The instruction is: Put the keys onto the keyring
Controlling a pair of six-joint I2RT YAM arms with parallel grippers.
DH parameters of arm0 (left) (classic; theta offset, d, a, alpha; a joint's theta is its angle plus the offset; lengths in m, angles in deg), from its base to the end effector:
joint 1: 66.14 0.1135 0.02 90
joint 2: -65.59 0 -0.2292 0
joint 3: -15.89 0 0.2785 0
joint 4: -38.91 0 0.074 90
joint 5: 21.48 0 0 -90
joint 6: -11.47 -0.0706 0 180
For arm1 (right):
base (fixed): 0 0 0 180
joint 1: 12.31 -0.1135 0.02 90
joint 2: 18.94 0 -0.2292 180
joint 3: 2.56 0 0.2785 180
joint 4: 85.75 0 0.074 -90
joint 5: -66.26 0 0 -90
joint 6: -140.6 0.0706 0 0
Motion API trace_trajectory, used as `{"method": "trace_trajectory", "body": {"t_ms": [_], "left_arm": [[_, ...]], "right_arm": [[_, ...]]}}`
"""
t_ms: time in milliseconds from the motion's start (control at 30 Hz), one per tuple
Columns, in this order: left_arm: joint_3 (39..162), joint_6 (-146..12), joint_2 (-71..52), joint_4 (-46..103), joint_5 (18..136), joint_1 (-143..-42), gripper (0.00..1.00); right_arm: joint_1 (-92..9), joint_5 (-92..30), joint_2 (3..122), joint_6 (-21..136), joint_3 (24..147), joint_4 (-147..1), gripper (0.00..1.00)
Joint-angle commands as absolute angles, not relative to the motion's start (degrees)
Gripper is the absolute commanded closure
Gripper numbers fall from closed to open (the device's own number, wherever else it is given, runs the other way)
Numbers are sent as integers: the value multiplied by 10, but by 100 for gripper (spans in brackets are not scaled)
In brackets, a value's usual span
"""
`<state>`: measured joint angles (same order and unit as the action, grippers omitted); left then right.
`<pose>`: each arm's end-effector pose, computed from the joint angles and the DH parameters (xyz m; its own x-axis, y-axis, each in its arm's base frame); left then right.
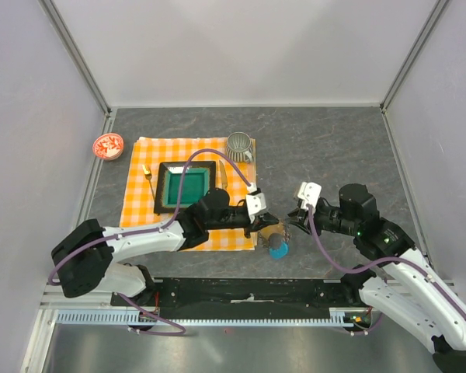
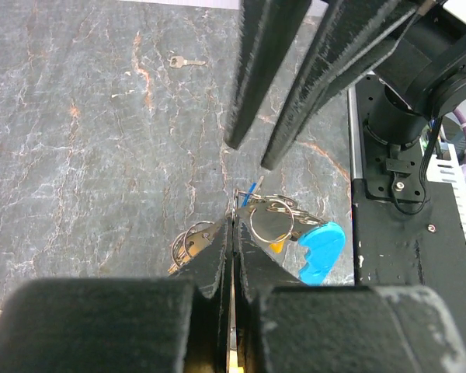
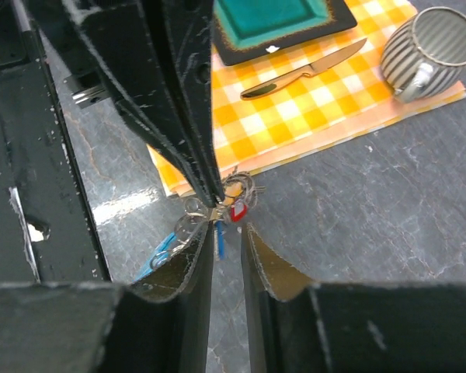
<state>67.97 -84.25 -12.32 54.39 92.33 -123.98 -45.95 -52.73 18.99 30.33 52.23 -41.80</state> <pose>0.1670 -0.3191 0.1914 0.0031 0.1664 -0.9861 0.9905 0.1349 0.0259 0.1697 0.1540 0.2733 -0.0633 -0.4061 -0.9116 -0.9229 0.3715 -0.1014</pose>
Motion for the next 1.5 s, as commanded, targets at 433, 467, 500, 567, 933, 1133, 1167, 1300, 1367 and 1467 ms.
{"method": "trace_trajectory", "body": {"t_ms": [433, 467, 500, 567, 933, 1133, 1167, 1300, 1367, 1467], "left_arm": [[619, -796, -97, 787, 879, -1237, 98], [622, -795, -99, 788, 865, -1237, 98], [628, -795, -102, 788, 856, -1237, 98], [636, -801, -107, 786, 836, -1237, 98], [674, -796, -154, 801, 765, -1237, 98], [693, -775, -157, 769, 739, -1237, 98], [695, -774, -157, 766, 737, -1238, 98], [704, -770, -156, 750, 738, -1238, 98], [703, -770, -154, 750, 741, -1238, 98], [699, -768, -147, 755, 751, -1238, 98]], "right_arm": [[-462, -448, 173, 471, 488, -544, 70], [-461, -440, 171, 485, 488, -551, 69], [-462, -433, 169, 493, 486, -558, 69], [-461, -418, 153, 503, 479, -579, 67], [-462, -370, 114, 549, 462, -628, 56], [-462, -352, 120, 580, 446, -663, 55], [-461, -345, 123, 577, 445, -662, 55], [-462, -318, 144, 576, 449, -657, 55], [-461, -311, 152, 582, 449, -664, 55], [-462, -304, 169, 583, 449, -662, 56]]}}
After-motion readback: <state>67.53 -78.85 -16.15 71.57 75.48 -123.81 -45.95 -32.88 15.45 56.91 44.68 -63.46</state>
